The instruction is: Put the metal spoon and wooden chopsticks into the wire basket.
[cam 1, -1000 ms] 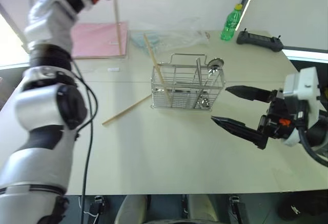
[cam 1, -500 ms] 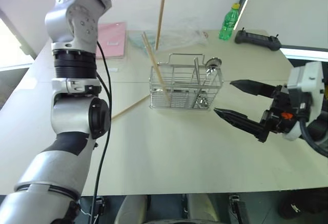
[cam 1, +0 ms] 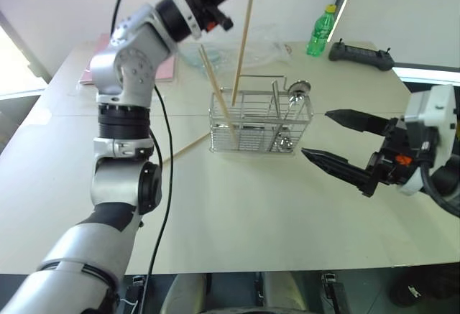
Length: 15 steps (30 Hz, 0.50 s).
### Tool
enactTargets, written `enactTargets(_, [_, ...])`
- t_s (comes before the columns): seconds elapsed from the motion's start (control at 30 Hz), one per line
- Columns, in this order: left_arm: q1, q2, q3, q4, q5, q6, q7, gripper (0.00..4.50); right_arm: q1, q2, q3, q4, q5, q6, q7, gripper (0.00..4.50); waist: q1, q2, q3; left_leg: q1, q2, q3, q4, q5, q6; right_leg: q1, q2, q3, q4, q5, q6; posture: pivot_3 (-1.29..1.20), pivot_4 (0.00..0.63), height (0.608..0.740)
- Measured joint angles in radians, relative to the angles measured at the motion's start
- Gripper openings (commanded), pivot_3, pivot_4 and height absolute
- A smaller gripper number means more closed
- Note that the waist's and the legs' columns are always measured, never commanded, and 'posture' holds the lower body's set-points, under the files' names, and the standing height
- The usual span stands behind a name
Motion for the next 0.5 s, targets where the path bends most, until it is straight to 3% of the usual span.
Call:
enactTargets(0.13, [0.043,-0.004,-0.014,-0.035,0.000,0.002,0.011,0.02,0.000,0.000,-0.002,0.005,0.001,0.000,0.000,4.40,0.000,0.000,0.000,0.000,0.000,0.000,0.000,0.000,0.000,0.000,0.000,0.000,-0.001,0.000,0.000,0.00,0.150,0.722])
enactTargets(0.23, [0.075,-0.014,-0.023,-0.055,-0.005,0.017,0.016,1.05,-0.001,0.000,-0.002,0.011,0.001,0.000,0.000,4.40,0.001,0.000,0.000,0.000,0.000,0.000,0.000,0.000,0.000,0.000,0.000,0.000,-0.001,0.000,0.000,0.00,0.150,0.722])
enactTargets(0.4, [0.080,-0.013,-0.023,-0.082,-0.032,0.048,0.023,3.47,-0.013,0.000,-0.002,0.014,0.000,0.000,-0.002,4.40,0.000,0.000,0.000,0.000,0.000,0.000,0.000,0.000,0.000,0.000,0.000,0.000,-0.001,0.000,0.000,0.00,0.150,0.722])
enactTargets(0.5, [0.068,0.016,-0.005,-0.075,-0.058,0.083,0.032,3.47,-0.013,0.000,-0.002,0.016,-0.002,0.000,0.000,4.40,-0.001,0.000,0.000,0.000,0.000,0.000,0.000,0.000,0.000,0.000,0.000,0.000,-0.001,0.000,0.000,0.00,0.150,0.722])
